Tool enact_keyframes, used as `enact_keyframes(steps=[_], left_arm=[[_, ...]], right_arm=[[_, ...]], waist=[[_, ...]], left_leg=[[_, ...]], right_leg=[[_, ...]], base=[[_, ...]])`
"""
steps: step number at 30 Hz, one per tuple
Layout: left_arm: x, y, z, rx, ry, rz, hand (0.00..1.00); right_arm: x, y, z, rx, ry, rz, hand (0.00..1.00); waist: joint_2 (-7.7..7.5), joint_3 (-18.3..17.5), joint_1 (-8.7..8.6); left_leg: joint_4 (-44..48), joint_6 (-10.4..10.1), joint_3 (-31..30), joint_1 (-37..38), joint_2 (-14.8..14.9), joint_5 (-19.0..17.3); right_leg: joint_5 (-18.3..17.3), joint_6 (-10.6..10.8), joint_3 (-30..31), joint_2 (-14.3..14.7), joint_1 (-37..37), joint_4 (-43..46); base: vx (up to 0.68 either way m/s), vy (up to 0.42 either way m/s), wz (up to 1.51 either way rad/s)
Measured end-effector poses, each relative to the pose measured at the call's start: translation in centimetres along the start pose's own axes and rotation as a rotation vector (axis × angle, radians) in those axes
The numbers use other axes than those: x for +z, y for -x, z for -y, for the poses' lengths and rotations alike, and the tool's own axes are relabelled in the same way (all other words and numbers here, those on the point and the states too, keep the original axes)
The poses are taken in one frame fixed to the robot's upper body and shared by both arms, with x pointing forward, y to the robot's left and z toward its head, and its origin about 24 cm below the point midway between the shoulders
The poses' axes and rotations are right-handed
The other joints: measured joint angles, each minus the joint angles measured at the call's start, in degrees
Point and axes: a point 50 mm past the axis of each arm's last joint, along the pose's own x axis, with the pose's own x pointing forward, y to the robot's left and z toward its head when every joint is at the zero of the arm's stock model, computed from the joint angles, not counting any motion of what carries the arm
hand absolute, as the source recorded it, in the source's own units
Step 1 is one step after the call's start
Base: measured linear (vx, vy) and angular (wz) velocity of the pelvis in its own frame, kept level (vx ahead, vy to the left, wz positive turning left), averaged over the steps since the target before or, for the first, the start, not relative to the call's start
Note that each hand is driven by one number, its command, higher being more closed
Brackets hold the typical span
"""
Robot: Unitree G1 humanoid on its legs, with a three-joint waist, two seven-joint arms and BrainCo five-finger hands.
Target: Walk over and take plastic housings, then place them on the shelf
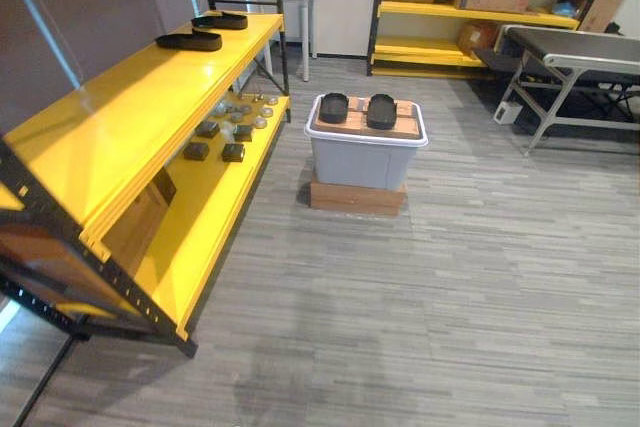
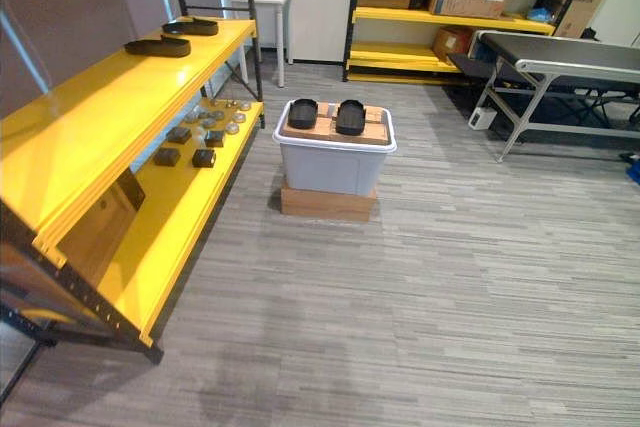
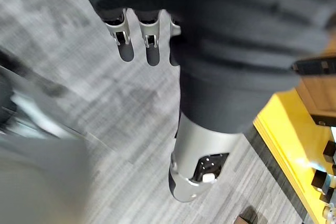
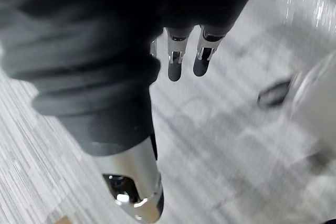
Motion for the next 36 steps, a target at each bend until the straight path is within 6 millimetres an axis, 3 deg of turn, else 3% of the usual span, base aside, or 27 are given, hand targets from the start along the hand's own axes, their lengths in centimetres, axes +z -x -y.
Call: enact_keyframes(steps=[2, 3, 4, 5, 6, 7, 8, 10, 11, 13, 15, 17, 18, 19, 20, 21, 22, 23, 25, 26, 28, 30, 31, 32, 33, 34, 36], left_arm=[[-1.5, 0.6, -0.7, 0.024, 0.03, -0.037, 0.0], [-2.1, 0.9, -1.9, 0.056, 0.013, -0.059, 0.0], [-2.3, 1.0, -2.3, 0.069, 0.005, -0.067, 0.0], [-1.8, 0.9, -2.7, 0.079, 0.004, -0.053, 0.0], [-1.3, 0.7, -2.8, 0.085, -0.006, -0.042, 0.0], [-1.0, 0.6, -2.8, 0.085, -0.007, -0.036, 0.0], [-0.6, 0.4, -2.6, 0.08, -0.006, -0.027, 0.0], [-0.8, 0.3, -2.1, 0.072, 0.01, -0.034, 0.0], [-0.6, 0.2, -1.9, 0.065, 0.013, -0.03, 0.0], [0.3, -0.2, -0.7, 0.037, 0.022, -0.008, 0.0], [1.2, -0.6, 0.4, 0.011, 0.038, 0.014, 0.0], [1.4, -0.7, 0.9, -0.001, 0.032, 0.018, 0.0], [1.3, -0.7, 0.6, 0.006, 0.03, 0.014, 0.0], [1.0, -0.5, 0.2, 0.019, 0.032, 0.007, 0.0], [-0.1, -0.3, 0.5, 0.016, 0.05, -0.027, 0.0], [-0.2, -0.3, 0.7, 0.019, 0.084, -0.028, 0.0], [-0.2, -0.3, 0.7, 0.025, 0.104, -0.026, 0.0], [-0.6, -0.2, 0.4, 0.05, 0.153, -0.032, 0.0], [-0.5, -0.2, 0.2, 0.059, 0.182, -0.025, 0.0], [-0.6, -0.1, -0.1, 0.067, 0.18, -0.027, 0.0], [-1.7, 0.4, -0.9, 0.078, 0.172, -0.054, 0.0], [-3.0, 1.0, -1.7, 0.087, 0.165, -0.092, 0.0], [-3.4, 1.2, -1.9, 0.093, 0.171, -0.101, 0.0], [-4.3, 1.6, -2.4, 0.104, 0.16, -0.134, 0.0], [-4.5, 1.7, -2.8, 0.105, 0.135, -0.145, 0.0], [-3.9, 1.4, -3.3, 0.101, 0.088, -0.14, 0.0], [-2.9, 1.0, -2.9, 0.083, 0.045, -0.114, 0.0]], right_arm=[[-0.1, 0.0, -0.1, 0.005, 0.02, -0.003, 0.0], [-1.2, 0.4, 0.5, -0.019, 0.027, -0.034, 0.0], [-1.9, 0.5, 0.5, -0.02, 0.029, -0.052, 0.0], [-2.6, 0.7, 0.1, -0.01, 0.034, -0.07, 0.0], [-3.1, 0.8, 0.0, -0.007, 0.035, -0.082, 0.0], [-3.4, 0.9, 0.1, -0.01, 0.035, -0.088, 0.0], [-3.7, 1.0, 0.2, -0.011, 0.039, -0.097, 0.0], [-3.8, 1.2, 1.1, -0.024, 0.053, -0.098, 0.0], [-3.8, 1.4, 1.6, -0.035, 0.058, -0.089, 0.0], [-3.4, 1.5, 2.2, -0.048, 0.056, -0.067, 0.0], [-3.2, 1.5, 2.5, -0.065, 0.031, -0.056, 0.0], [-4.1, 1.8, 3.4, -0.101, 0.007, -0.085, 0.0], [-4.3, 1.9, 3.6, -0.109, 0.006, -0.092, 0.0], [-4.7, 2.2, 4.4, -0.128, 0.011, -0.108, 0.0], [-3.7, 2.0, 5.1, -0.142, 0.014, -0.086, 0.0], [-2.9, 1.8, 4.8, -0.134, 0.022, -0.061, 0.0], [-2.6, 1.6, 4.5, -0.126, 0.023, -0.049, 0.0], [-1.8, 1.3, 3.7, -0.105, 0.029, -0.022, 0.0], [-1.6, 1.0, 3.0, -0.096, 0.012, -0.024, 0.0], [-1.8, 0.9, 2.2, -0.077, 0.012, -0.037, 0.0], [-1.4, 0.6, 1.2, -0.055, 0.015, -0.032, 0.0], [-0.3, 0.1, -0.2, -0.02, 0.029, -0.011, 0.0], [-0.2, 0.0, -0.2, -0.022, 0.031, -0.009, 0.0], [-0.1, 0.0, 0.3, -0.035, 0.052, -0.015, 0.0], [-0.1, 0.0, 0.4, -0.038, 0.071, -0.022, 0.0], [-0.3, 0.0, 0.0, -0.024, 0.129, -0.03, 0.0], [1.1, -0.1, -1.3, 0.025, 0.242, 0.028, 0.0]], waist=[[-0.53, -0.7, 1.13], [-1.64, -2.6, 1.52], [-2.53, -3.8, 1.53], [-4.54, -4.3, 1.42], [-5.81, -4.0, 0.95], [-6.25, -3.8, 0.8], [-6.65, -3.1, 0.66], [-5.9, -2.9, 0.33], [-5.63, -3.3, -0.78], [-5.56, -3.4, -2.0], [-5.42, -3.3, -3.06], [-4.65, -3.2, -4.78], [-4.62, -3.4, -4.97], [-4.41, -4.0, -5.04], [-1.27, -5.1, -4.88], [-0.49, -5.4, -4.78], [0.04, -5.0, -4.79], [1.94, -4.5, -4.38], [2.15, -3.5, -4.1], [1.62, -3.2, -2.94], [0.68, -3.6, -1.29], [0.4, -3.5, -0.38], [0.49, -3.6, -0.2], [1.32, -4.0, -0.06], [1.32, -4.1, 0.27], [-0.83, -4.1, 0.19], [-2.01, -3.5, -0.85]], left_leg=[[-18.7, -0.7, -1.7, -0.7, -1.0, 1.5], [-17.4, -0.3, 1.2, -0.7, -1.3, 6.6], [-16.9, 0.9, 2.1, -0.4, -2.1, 5.6], [-17.8, 3.0, 2.9, 2.2, -4.0, 3.7], [-18.4, 5.4, 3.0, 5.7, -6.0, 2.3], [-18.7, 6.7, 2.7, 7.8, -7.0, 1.5], [-19.6, 9.1, 2.0, 13.0, -8.5, 0.1], [-22.0, 11.0, 1.1, 21.8, -9.1, 0.0], [-24.3, 12.9, -0.8, 26.9, -8.7, 1.0], [-29.9, 14.2, -4.2, 33.6, -7.3, -0.2], [-35.2, 14.4, -6.8, 38.3, -5.2, -1.1], [-40.4, 14.2, -8.9, 45.0, -1.5, -1.1], [-41.1, 14.1, -9.4, 46.6, -1.2, -1.0], [-40.2, 13.8, -10.1, 49.0, -1.4, -1.1], [-36.5, 11.4, -10.3, 48.1, 0.6, -0.7], [-29.1, 4.0, -10.1, 45.1, 0.2, 3.8], [-24.5, -0.1, -10.2, 43.7, 0.1, 7.3], [-6.8, -11.7, -10.8, 37.2, -0.7, 17.0], [13.8, -11.6, -9.2, 28.5, -1.1, 17.1], [23.4, -11.5, -6.7, 22.1, -0.6, 16.3], [23.5, -9.6, -1.8, 12.9, 2.4, 13.0], [2.3, -2.9, 3.7, 7.5, 6.0, 6.2], [-6.6, -2.2, 4.2, 8.0, 5.7, 6.0], [-25.0, 0.6, 3.3, 10.2, 3.9, 10.2], [-27.0, 0.4, 2.2, 10.8, 3.0, 13.7], [-28.8, 2.0, 3.4, 12.9, 1.3, 12.8], [-31.8, 2.4, 2.6, 15.6, -0.5, 11.6]], right_leg=[[-3.6, 2.7, 2.1, -3.4, 3.3, -0.4], [-5.2, 3.3, 2.5, -5.3, 4.9, 1.1], [-5.3, 3.5, 2.5, -6.7, 3.8, 4.2], [-4.6, 4.6, 3.4, -9.1, -0.2, 15.6], [-0.2, 7.9, 5.4, -10.8, -5.0, 29.5], [4.0, 9.5, 6.6, -11.4, -7.3, 36.6], [10.8, 12.0, 8.6, -12.0, -11.7, 50.4], [10.6, 11.1, 6.5, -12.6, -18.0, 65.9], [9.4, 9.4, 2.2, -12.6, -21.7, 69.1], [6.0, 6.8, -3.6, -12.0, -28.3, 66.2], [3.6, 7.7, -8.2, -10.7, -34.3, 54.7], [4.4, 8.1, -13.8, -8.4, -36.1, 32.1], [6.2, 8.7, -15.3, -7.8, -35.5, 25.8], [12.7, -0.9, -16.3, -7.0, -34.9, 20.2], [10.4, -3.2, -17.2, -4.9, -34.6, 22.0], [7.0, -5.4, -16.6, -3.9, -34.0, 23.8], [5.9, -5.8, -16.5, -2.8, -32.5, 23.3], [4.2, -5.2, -14.9, 0.8, -26.4, 18.9], [3.4, -5.6, -13.0, 3.7, -19.3, 14.6], [3.1, -5.7, -10.8, 5.2, -13.5, 10.6], [3.1, -5.1, -6.9, 5.8, -7.5, 5.0], [2.4, -3.0, -2.6, 5.0, -1.6, 0.4], [1.9, -2.1, -1.8, 4.7, -0.9, 0.3], [0.6, -0.2, -1.5, 4.7, 0.5, 0.5], [-0.3, 0.6, -0.6, 4.6, 1.1, 1.0], [-0.6, 1.0, -0.6, 2.3, 1.9, 2.8], [-2.1, 3.7, -0.9, -0.1, -2.9, 14.9]], base=[[0.71, 0.296, -0.8], [0.71, 0.286, -0.48], [0.79, 0.296, -0.2], [0.82, 0.323, 0.11], [0.96, 0.371, 0.22], [0.89, 0.307, 0.33], [0.7, 0.19, 0.21], [0.62, 0.092, 0.18], [0.58, 0.033, 0.41], [0.59, -0.083, 0.73], [0.65, -0.206, 0.76], [0.75, -0.31, 0.83], [0.81, -0.34, 0.56], [0.87, -0.342, 0.09], [1.02, -0.374, -0.16], [0.83, -0.3, -0.33], [0.74, -0.252, -0.54], [0.69, -0.181, -0.56], [0.66, -0.116, -0.59], [0.6, -0.081, -0.88], [0.69, -0.044, -1.01], [0.59, 0.036, -0.91], [0.57, 0.123, -0.71], [0.56, 0.148, -0.46], [0.59, 0.156, -0.28], [0.49, 0.121, 0.07], [0.55, 0.144, 0.29]])
